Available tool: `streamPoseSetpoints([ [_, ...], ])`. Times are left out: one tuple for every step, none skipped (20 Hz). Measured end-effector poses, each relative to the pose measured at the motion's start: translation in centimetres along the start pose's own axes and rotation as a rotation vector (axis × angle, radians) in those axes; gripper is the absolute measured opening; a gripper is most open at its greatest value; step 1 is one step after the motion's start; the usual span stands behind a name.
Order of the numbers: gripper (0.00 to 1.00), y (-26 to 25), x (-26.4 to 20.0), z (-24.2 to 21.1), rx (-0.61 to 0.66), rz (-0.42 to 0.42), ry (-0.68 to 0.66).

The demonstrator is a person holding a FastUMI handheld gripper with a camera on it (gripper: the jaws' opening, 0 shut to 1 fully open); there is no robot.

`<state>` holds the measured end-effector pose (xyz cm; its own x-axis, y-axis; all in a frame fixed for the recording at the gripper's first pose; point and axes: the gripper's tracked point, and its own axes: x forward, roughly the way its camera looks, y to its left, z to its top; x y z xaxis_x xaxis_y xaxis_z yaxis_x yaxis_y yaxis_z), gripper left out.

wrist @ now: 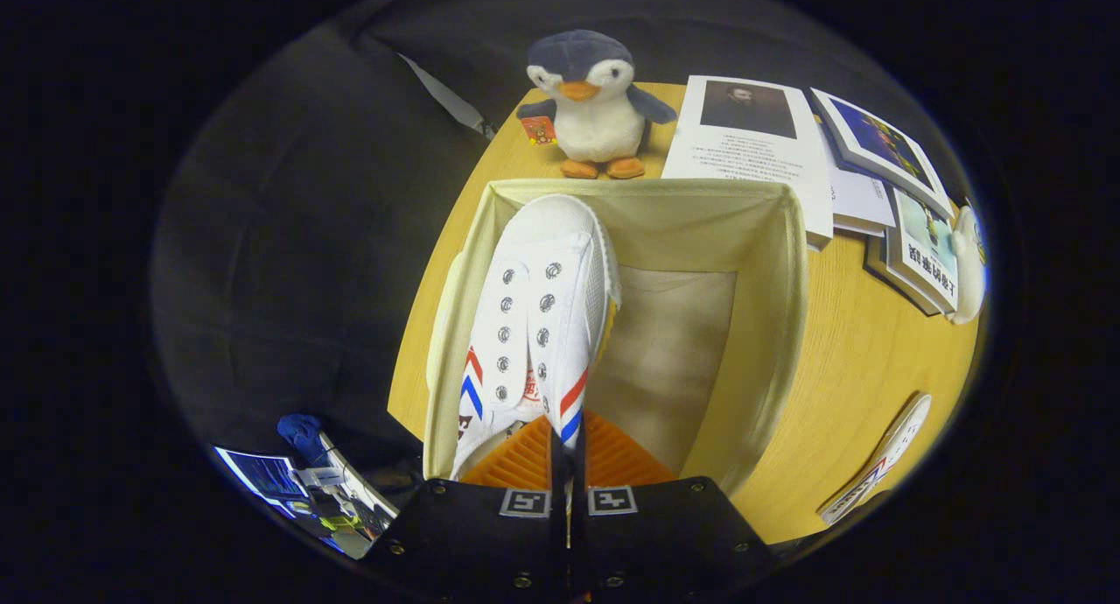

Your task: Open the storage box then place both shoes into the box .Put the left shoe in first, then the right shoe, with the right side of both shoes facing outward in a uniform manner.

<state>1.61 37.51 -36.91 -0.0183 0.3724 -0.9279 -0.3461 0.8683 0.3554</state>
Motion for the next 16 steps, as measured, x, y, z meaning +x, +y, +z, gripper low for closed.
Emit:
streamPoseSetpoints([
  [0.11, 0.7, 0.6, -0.2, -0.001, 0.02, 0.015],
  [0.2, 1.0, 0.5, -0.4, -0.007, 0.03, 0.025],
  [0.44, 1.2, 0.6, -0.2, -0.021, 0.029, 0.014],
  [0.66, 0.9, 0.2, 0.0, -0.038, 0.013, -0.003],
  [0.88, 0.6, -0.4, 0.4, -0.049, -0.002, -0.023],
  [0.91, 0.6, -0.6, 0.5, -0.053, -0.007, -0.04],
  [0.91, 0.5, -1.2, 0.6, -0.053, -0.004, -0.05],
  [0.91, 0.4, -1.9, 0.6, -0.049, 0.0, -0.06],
  [0.91, 0.0, -2.7, 0.7, -0.044, 0.003, -0.07],
  [0.91, -0.4, -3.5, 0.7, -0.036, 0.006, -0.082],
  [0.91, -0.8, -4.4, 0.7, -0.027, 0.012, -0.096],
  [0.91, -1.3, -5.3, 0.6, -0.017, 0.019, -0.111],
  [0.91, -2.0, -6.3, 0.6, -0.007, 0.018, -0.13],
  [0.91, -2.7, -7.5, 0.4, 0.006, 0.015, -0.153],
  [0.91, -3.5, -8.6, 0.3, 0.019, 0.016, -0.174],
  [0.9, -4.2, -9.6, 0.0, 0.034, 0.019, -0.189],
])
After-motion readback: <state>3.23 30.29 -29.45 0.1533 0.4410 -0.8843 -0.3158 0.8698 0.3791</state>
